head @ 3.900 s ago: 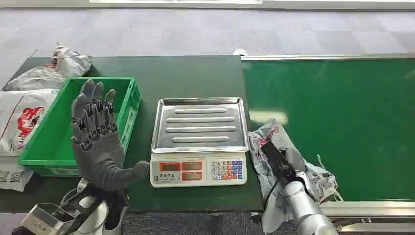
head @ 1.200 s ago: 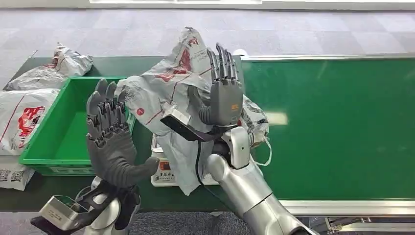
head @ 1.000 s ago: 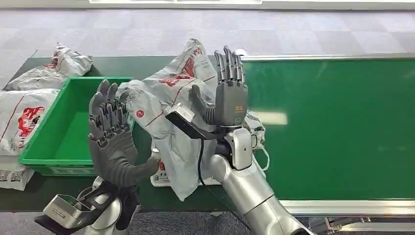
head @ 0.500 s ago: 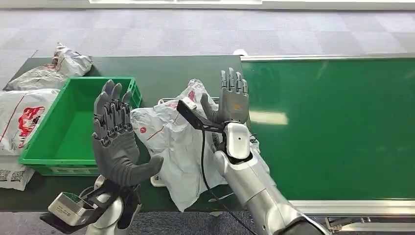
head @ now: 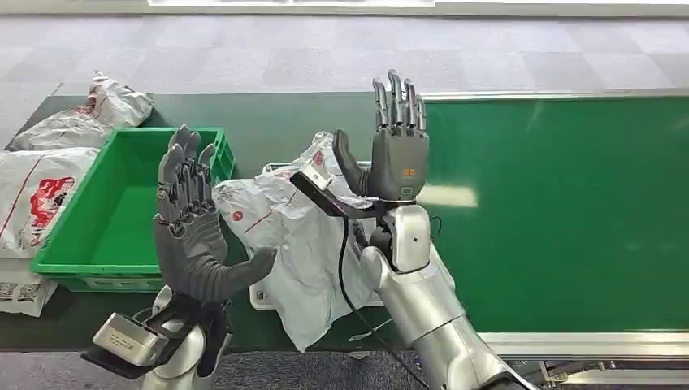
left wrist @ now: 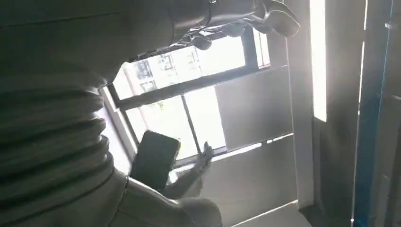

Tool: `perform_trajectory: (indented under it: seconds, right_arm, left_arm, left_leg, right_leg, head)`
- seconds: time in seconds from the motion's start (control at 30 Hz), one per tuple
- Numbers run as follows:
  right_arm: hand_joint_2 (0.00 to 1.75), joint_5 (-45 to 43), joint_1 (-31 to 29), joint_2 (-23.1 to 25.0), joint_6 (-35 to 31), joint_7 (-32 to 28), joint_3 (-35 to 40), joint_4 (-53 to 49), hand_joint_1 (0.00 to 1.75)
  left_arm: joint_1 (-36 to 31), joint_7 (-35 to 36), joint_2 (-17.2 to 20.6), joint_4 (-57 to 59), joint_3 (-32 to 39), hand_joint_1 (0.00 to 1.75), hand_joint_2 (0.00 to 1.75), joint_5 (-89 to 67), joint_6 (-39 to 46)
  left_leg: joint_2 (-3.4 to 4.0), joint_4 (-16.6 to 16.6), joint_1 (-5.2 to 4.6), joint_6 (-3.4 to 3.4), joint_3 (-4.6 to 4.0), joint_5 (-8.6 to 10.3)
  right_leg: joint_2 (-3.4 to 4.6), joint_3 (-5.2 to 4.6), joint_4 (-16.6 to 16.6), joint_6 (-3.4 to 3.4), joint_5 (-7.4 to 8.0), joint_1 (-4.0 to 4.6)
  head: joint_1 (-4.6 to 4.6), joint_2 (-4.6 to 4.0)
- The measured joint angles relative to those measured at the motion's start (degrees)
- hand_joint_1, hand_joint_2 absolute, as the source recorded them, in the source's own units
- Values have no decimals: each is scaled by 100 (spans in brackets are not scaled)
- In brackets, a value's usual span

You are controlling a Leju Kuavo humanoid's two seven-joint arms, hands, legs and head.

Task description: Moved the parcel from conveyor to table for the left to box.

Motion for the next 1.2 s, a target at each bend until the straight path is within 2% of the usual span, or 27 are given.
perform_trajectory:
  seconds: [0.1, 0.17, 0.33, 0.5, 0.53, 0.63, 0.73, 0.8, 0.83, 0.93, 1.2]
  right_arm:
    - [0, -1343, 393, 0, -22, -1638, -355, -1715, 0]
    - [0, -2023, 646, 0, -26, -2092, -624, -2694, 0]
    - [0, -2255, 1017, 0, -13, -2342, -867, -3983, 0]
    - [0, -2277, 1144, -2, -4, -2360, -955, -4501, 0]
    - [175, -2277, 1155, -4, -4, -2360, -968, -4558, 0]
    - [175, -2315, 1176, -7, -2, -2391, -990, -4679, 0]
    - [175, -2741, 1217, -13, -2, -2708, -1095, -4775, 0]
    - [175, -3180, 1295, -26, -2, -2981, -1184, -4818, 0]
    - [175, -3384, 1340, -33, -2, -3086, -1202, -4821, 0]
    - [175, -3717, 1435, -55, -2, -3291, -1248, -4821, 0]
    - [175, -3818, 1452, -63, 24, -3273, -1206, -4683, 0]
  left_arm:
    - [-27, 52, -2, 205, 46, 0, 175, -165, 246]
    - [-76, 181, 0, 449, 59, 0, 175, -569, 615]
    - [-168, 330, 6, 887, 68, 0, 175, -1040, 940]
    - [-203, 334, 6, 1060, 68, 0, 175, -1053, 983]
    - [-207, 334, 6, 1080, 68, 0, 175, -1053, 983]
    - [-229, 396, 6, 1137, 68, 0, 175, -1152, 1036]
    - [-489, 1405, 57, 1524, 68, 0, 175, -2595, 1344]
    - [-788, 2268, 161, 2144, 63, 0, 175, -3907, 1134]
    - [-979, 2477, 205, 2480, 63, 0, 175, -4286, 1000]
    - [-1420, 2612, 295, 3589, 63, 0, 175, -4856, 817]
    - [-2494, 2525, 227, 5804, -74, 0, 175, -5481, 402]
  left_leg:
    - [-16, 2, -1, 1, -3, -1]
    - [-24, 2, -1, 5, -3, -6]
    - [-5, 2, -7, 12, 2, -12]
    - [-3, 2, -6, 11, 5, -10]
    - [-4, 2, -6, 10, 5, -9]
    - [-3, 2, -6, 9, 6, -9]
    - [-9, 2, -6, 10, 8, -8]
    - [-9, 2, -7, 11, 9, -8]
    - [-9, 2, -7, 11, 10, -7]
    - [12, 2, -7, 9, 13, -5]
    - [-14, 2, -7, 10, 24, -2]
  right_leg:
    - [-12, 4, 0, 3, -3, 0]
    - [-20, 8, -1, 9, -8, -2]
    - [-9, 5, -2, 10, -7, -7]
    - [-8, 8, -2, 9, -6, -5]
    - [-8, 8, -2, 9, -6, -5]
    - [-8, 7, -2, 9, -6, -5]
    - [-13, 12, -2, 10, -7, -5]
    - [-15, 16, -2, 9, -6, -6]
    - [-14, 16, -2, 10, -4, -6]
    - [7, 10, -2, 10, 6, -6]
    - [-15, 40, -1, 15, -2, -6]
  head:
    - [0, 0]
    - [2, 0]
    - [2, 0]
    - [2, 0]
    - [0, 0]
    - [0, 0]
    - [0, 0]
    - [2, 0]
    - [0, 0]
    - [0, 0]
    - [0, 0]
